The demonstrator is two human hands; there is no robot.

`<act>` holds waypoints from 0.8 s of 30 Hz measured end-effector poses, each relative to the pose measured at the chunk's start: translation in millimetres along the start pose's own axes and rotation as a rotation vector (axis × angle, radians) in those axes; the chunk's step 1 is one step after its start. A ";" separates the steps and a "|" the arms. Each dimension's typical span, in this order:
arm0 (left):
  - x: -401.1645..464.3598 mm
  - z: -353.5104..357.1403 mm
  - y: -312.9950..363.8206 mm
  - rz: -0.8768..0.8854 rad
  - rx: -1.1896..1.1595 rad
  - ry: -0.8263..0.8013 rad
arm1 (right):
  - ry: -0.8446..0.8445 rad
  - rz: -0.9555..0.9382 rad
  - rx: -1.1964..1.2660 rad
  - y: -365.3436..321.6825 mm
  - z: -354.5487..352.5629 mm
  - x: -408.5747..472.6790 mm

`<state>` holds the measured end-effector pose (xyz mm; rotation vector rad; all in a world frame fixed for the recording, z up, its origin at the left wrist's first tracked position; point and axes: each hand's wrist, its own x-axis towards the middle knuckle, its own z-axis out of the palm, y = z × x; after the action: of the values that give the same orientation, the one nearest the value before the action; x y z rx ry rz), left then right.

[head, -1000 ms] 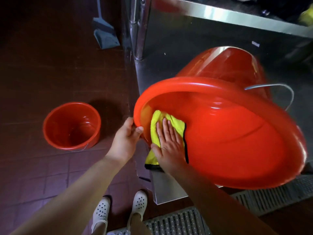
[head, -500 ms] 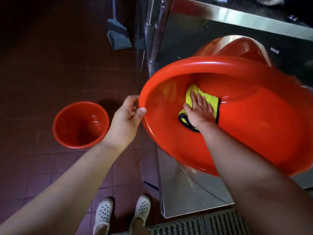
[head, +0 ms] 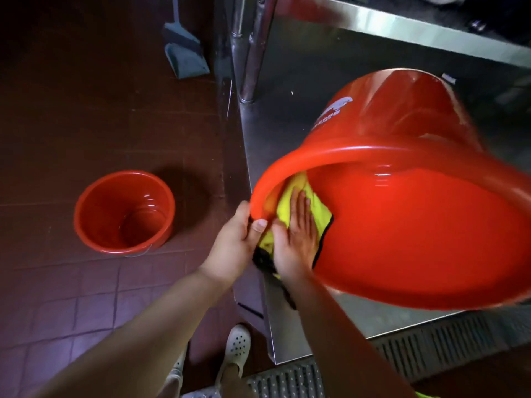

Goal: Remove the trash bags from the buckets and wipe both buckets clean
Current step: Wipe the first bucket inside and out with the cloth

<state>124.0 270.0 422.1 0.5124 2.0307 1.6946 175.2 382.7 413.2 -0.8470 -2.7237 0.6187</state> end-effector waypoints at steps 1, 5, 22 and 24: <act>2.3 -2.3 1.3 0.006 0.004 0.010 | 0.034 -0.019 0.055 -8.8 -0.1 -8.6; 11.3 -20.8 8.5 0.080 0.057 0.035 | -0.009 -0.139 -0.013 0.8 2.9 -1.7; 15.1 -20.8 1.4 -0.047 -0.074 -0.155 | -0.287 0.217 -0.323 88.3 -13.8 126.0; 4.4 -9.9 -13.9 -0.168 -0.172 -0.175 | -0.279 0.232 -0.307 75.0 -11.8 116.0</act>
<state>114.9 261.8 409.4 0.4052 1.7364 1.6442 121.9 509.9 399.4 -1.2481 -3.0500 0.3885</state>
